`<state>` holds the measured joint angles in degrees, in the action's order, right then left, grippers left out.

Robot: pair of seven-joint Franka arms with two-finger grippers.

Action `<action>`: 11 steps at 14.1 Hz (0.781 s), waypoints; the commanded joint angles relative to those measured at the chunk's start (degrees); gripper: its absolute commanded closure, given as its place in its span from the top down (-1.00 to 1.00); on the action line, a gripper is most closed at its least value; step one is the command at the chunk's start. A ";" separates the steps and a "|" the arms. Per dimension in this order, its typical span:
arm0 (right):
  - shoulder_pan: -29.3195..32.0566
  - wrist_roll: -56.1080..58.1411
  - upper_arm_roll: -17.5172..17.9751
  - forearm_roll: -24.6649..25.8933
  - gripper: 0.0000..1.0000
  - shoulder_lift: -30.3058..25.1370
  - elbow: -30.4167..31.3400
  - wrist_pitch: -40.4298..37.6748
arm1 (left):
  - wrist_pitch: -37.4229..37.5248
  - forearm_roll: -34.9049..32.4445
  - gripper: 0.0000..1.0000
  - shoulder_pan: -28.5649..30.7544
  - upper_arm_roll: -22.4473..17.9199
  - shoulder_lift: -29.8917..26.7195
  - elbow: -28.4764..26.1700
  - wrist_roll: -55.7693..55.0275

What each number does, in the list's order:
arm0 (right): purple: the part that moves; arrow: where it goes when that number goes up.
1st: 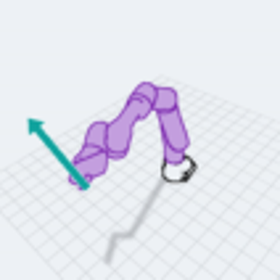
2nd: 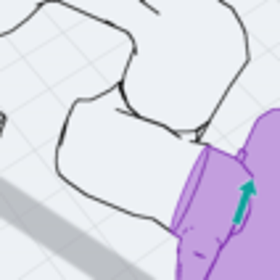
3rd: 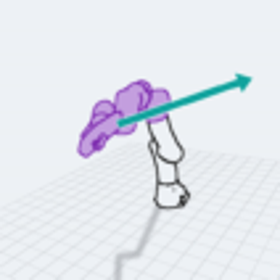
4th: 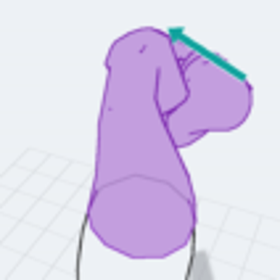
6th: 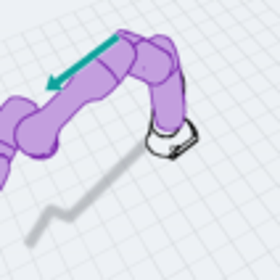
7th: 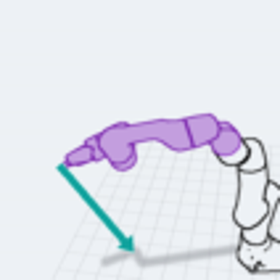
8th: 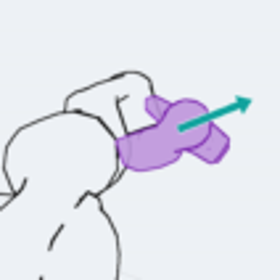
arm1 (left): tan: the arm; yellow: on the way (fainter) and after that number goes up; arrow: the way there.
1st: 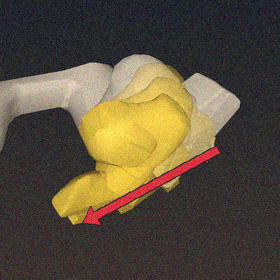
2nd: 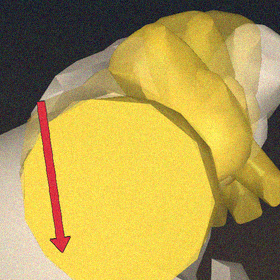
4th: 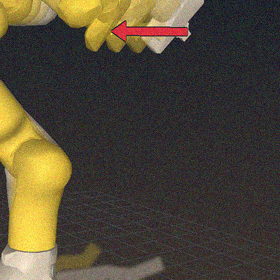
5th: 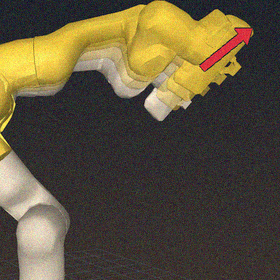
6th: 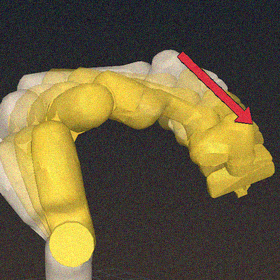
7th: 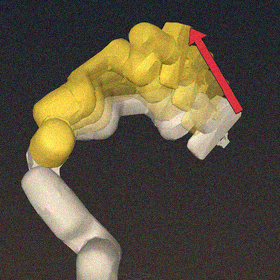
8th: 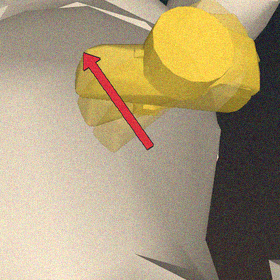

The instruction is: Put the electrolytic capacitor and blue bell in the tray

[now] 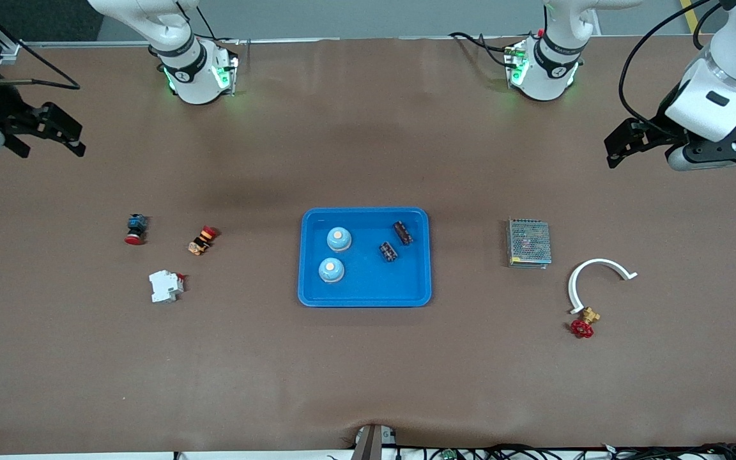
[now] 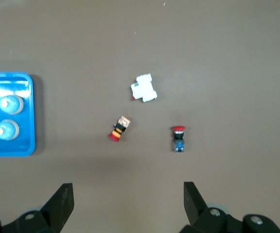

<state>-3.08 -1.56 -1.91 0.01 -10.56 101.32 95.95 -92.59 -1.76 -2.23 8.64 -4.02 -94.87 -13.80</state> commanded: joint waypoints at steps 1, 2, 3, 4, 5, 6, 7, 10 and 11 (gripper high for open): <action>1.49 -0.38 0.68 0.26 1.00 2.12 -6.02 -0.68 | 0.92 -0.88 1.00 0.99 -0.03 0.59 1.71 3.59; 2.54 0.23 0.68 0.26 1.00 2.82 -8.04 -0.85 | 0.92 -0.88 1.00 1.35 -0.03 0.59 1.62 4.74; 3.33 0.24 0.68 0.08 1.00 3.26 -9.02 -1.11 | 0.92 -0.88 1.00 1.87 0.06 0.59 1.71 5.01; 3.77 0.76 0.68 -0.18 1.00 3.44 -9.55 -1.29 | 0.92 -0.71 1.00 1.97 0.06 0.68 1.71 5.10; 3.69 3.46 0.68 -0.01 1.00 3.44 -9.30 -1.47 | 0.66 -0.36 1.00 1.97 0.06 0.68 1.71 5.10; 3.78 6.97 0.68 -0.09 1.00 3.44 -9.12 -1.64 | 0.66 0.00 1.00 1.97 0.06 0.68 1.71 5.19; 3.69 9.44 0.59 0.08 1.00 3.44 -8.60 -1.64 | 0.66 0.17 1.00 1.97 0.06 0.68 1.88 5.10; 3.78 8.85 0.68 -0.70 1.00 3.27 -8.77 -1.73 | 0.66 0.09 1.00 2.05 0.06 0.68 2.06 5.28; 4.65 8.76 0.68 -0.80 1.00 3.27 -8.77 -1.91 | 0.66 0.09 1.00 2.14 0.06 0.85 2.15 5.36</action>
<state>-0.23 6.33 -1.87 -0.02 -7.60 93.75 95.13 -92.61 -1.76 -0.48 8.51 -3.98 -94.34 -9.78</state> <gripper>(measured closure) 0.000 0.000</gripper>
